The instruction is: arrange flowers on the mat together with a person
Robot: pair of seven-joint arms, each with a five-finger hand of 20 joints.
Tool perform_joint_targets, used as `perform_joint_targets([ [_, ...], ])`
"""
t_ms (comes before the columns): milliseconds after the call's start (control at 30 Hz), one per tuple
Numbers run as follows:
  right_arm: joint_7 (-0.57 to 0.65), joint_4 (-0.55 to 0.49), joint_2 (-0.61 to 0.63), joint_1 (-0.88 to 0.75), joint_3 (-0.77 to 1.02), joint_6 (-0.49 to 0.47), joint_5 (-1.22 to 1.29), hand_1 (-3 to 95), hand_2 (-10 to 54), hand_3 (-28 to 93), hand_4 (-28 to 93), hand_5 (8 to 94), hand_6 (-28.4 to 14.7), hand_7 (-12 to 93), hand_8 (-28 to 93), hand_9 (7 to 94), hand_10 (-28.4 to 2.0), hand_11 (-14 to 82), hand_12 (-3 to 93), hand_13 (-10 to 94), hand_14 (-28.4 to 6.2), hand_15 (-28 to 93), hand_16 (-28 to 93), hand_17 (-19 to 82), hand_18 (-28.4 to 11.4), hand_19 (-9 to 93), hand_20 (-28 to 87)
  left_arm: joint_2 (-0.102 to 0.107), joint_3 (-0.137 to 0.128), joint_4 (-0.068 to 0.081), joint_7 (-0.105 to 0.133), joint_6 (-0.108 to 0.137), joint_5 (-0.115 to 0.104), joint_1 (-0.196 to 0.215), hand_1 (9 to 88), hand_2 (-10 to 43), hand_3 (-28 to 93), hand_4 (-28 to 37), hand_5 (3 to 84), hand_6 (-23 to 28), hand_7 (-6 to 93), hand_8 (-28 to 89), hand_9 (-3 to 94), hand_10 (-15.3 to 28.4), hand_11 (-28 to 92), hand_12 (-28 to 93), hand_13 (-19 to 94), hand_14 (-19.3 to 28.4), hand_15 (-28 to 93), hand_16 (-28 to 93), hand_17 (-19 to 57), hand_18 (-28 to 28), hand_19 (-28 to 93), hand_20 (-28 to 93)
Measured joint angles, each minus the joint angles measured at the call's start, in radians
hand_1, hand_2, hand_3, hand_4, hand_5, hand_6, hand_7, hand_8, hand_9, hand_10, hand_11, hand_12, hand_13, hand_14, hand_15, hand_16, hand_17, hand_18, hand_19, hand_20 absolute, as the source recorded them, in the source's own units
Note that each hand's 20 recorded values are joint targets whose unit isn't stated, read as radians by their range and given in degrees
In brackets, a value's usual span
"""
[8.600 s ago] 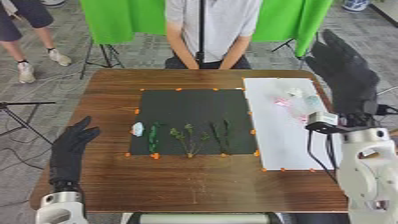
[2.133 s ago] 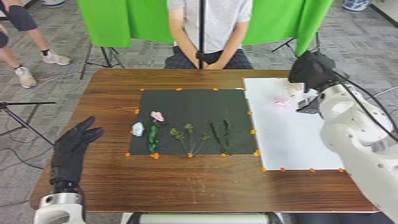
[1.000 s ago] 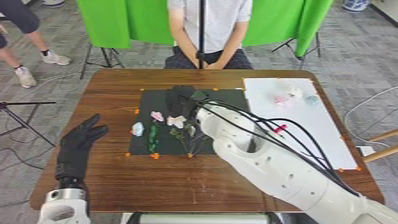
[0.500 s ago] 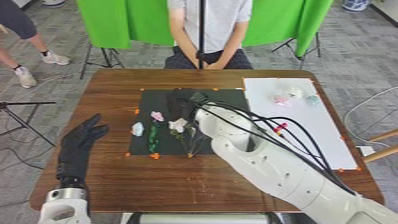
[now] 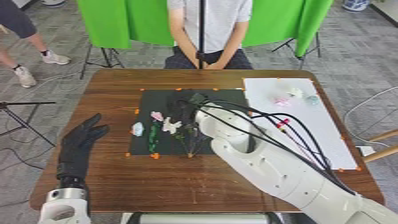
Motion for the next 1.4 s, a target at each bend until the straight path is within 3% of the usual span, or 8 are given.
perform_joint_targets([
  [200, 0.002, -0.038, 0.011, -0.007, 0.038, -0.007, 0.0, 37.4, -9.5, 67, -23, 63.6, 3.7, 15, -11, 79.3, -11.1, 15.8, 18.1, 94, -1.0, 47, 25, 59, -13.3, 93, 31, 0.0, 0.0, -0.001, 0.001, 0.0, 0.0, 0.002, 21.0, 1.1, 69, -26.6, 48.7, 2.3, 12.2, -7, 50.7, 14.9, 21, 15, 39, 17.3, 20, 0, 6.0, 11.7, 11, 15],
  [333, 0.011, -0.142, 0.032, -0.053, 0.147, 0.007, 0.055, 34.3, -9.5, 66, -19, 61.9, 1.5, 14, -10, 75.7, -12.7, 14.7, 18.1, 88, -4.9, 36, 26, 53, -13.7, 83, 24, 0.0, 0.0, -0.001, 0.001, 0.0, 0.0, 0.004, 21.1, 1.1, 69, -26.6, 48.7, 2.3, 12.2, -7, 50.7, 14.9, 21, 15, 39, 17.4, 20, 0, 6.0, 11.7, 11, 15],
  [500, 0.008, -0.308, 0.064, -0.167, 0.363, 0.149, 0.255, 23.3, -6.2, 67, -16, 56.7, -2.0, 11, -8, 61.2, -16.3, 8.5, 15.5, 55, -15.5, 17, 20, 30, -16.6, 42, 30, -0.002, -0.002, -0.001, 0.0, 0.0, 0.001, 0.003, 21.1, 1.1, 69, -26.6, 48.7, 2.3, 12.2, -7, 50.8, 15.0, 21, 14, 39, 17.4, 20, 0, 6.0, 11.7, 11, 15],
  [633, -0.065, -0.427, 0.109, -0.3, 0.559, 0.328, 0.482, 17.3, -2.2, 70, -16, 42.0, -2.1, 8, -7, 41.6, -15.5, 4.1, 12.5, 30, -15.9, 7, 16, 17, -14.4, 13, 25, -0.003, -0.008, -0.006, -0.001, 0.0, 0.001, 0.01, 21.1, 1.2, 69, -26.7, 48.7, 2.4, 12.2, -7, 50.8, 15.0, 21, 14, 39, 17.4, 20, 0, 6.1, 11.6, 11, 15],
  [733, -0.231, -0.451, 0.113, -0.413, 0.729, 0.319, 0.617, 14.0, 0.0, 70, -16, 38.1, -1.7, 6, -7, 36.5, -15.2, 2.8, 11.5, 26, -15.6, 5, 15, 15, -14.3, 9, 24, -0.004, -0.01, -0.009, 0.0, 0.0, 0.001, 0.016, 21.1, 1.3, 69, -26.6, 48.7, 2.5, 12.1, -7, 50.8, 14.9, 21, 14, 39, 17.4, 20, 0, 6.1, 11.5, 11, 15],
  [833, -0.375, -0.449, 0.096, -0.533, 0.893, 0.189, 0.743, 10.0, 1.5, 72, -16, 37.7, -1.2, 6, -6, 36.5, -15.2, 2.9, 11.0, 26, -14.6, 5, 14, 16, -14.7, 8, 23, -0.005, -0.009, -0.009, 0.0, -0.003, 0.003, 0.019, 21.1, 1.3, 69, -26.6, 48.6, 2.5, 12.1, -7, 50.8, 14.9, 21, 15, 39, 17.4, 20, 0, 6.1, 11.5, 11, 15],
  [967, -0.391, -0.451, 0.056, -0.705, 1.04, 0.027, 0.944, 4.4, 2.7, 74, -18, 37.2, -0.6, 6, -7, 36.6, -14.9, 3.0, 10.2, 25, -12.3, 5, 11, 17, -13.6, 3, 22, -0.007, -0.009, -0.011, 0.0, -0.004, 0.004, 0.021, 21.2, 1.3, 69, -26.6, 48.6, 2.5, 12.1, -7, 50.8, 14.9, 21, 14, 39, 17.4, 20, 0, 6.1, 11.5, 11, 15],
  [1400, -0.472, -0.512, -0.181, -1.155, 1.194, 0.16, 1.538, 2.6, 1.8, 77, -19, 40.8, 0.1, 8, -8, 39.7, -13.9, 4.0, 10.0, 28, -10.8, 8, 8, 18, -12.6, 1, 23, -0.016, -0.008, -0.015, 0.001, -0.011, 0.011, 0.027, 21.2, 1.4, 69, -26.5, 48.6, 2.6, 12.1, -7, 50.8, 15.0, 21, 14, 39, 17.4, 20, 0, 6.2, 11.5, 11, 15],
])
